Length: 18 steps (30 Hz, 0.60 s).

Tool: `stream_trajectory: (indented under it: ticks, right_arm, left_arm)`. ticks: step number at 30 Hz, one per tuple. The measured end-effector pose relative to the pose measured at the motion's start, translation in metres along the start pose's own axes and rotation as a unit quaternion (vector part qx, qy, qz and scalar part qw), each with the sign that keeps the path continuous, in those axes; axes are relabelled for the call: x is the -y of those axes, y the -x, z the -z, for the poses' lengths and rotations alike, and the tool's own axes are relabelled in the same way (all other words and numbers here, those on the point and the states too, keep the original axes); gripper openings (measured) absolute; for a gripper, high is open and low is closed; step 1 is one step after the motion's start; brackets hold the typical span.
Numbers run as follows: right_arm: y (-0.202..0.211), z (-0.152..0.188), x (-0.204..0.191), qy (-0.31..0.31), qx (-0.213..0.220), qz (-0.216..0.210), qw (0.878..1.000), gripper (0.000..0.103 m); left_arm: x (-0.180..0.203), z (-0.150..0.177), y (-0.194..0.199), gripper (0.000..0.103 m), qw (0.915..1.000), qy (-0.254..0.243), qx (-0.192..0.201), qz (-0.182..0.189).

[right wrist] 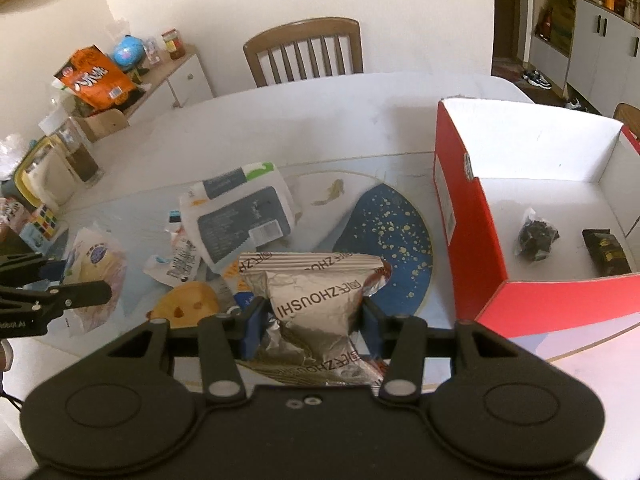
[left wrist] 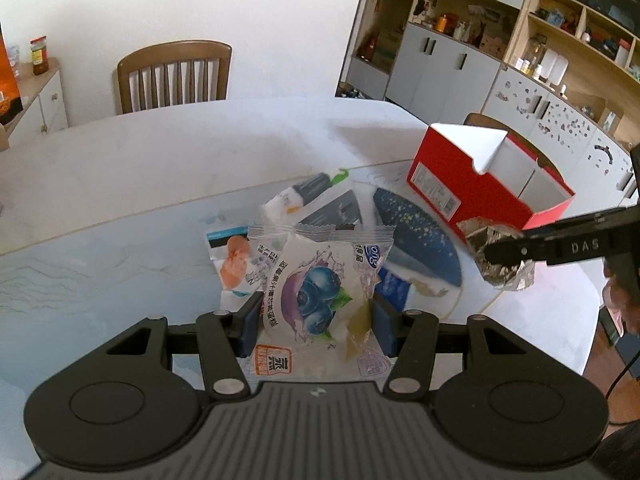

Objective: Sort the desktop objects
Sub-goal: 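Carry the bread bag and silver foil bag with both grippers toward the shoebox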

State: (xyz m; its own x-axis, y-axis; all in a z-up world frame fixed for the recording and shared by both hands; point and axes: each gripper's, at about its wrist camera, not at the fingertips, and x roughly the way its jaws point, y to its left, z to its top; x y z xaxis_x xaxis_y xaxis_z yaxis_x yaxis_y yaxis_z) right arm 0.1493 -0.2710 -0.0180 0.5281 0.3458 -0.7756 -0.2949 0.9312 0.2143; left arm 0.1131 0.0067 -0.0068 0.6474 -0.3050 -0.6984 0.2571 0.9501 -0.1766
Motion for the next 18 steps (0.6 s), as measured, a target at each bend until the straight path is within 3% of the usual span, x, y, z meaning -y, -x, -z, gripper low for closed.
stream_trajectory:
  ticks: [6,18]
  right_arm:
    - [0.020,-0.001,0.002,0.000,0.017,-0.016,1.000,0.048]
    - [0.063,-0.012,0.016,0.018,0.046,-0.021,0.999,0.048]
  left_arm:
    - [0.022,-0.012,0.017,0.054,0.9999,0.002,0.011,-0.003]
    - [0.070,-0.039,0.033,0.054,0.9991,-0.011,0.030,0.028]
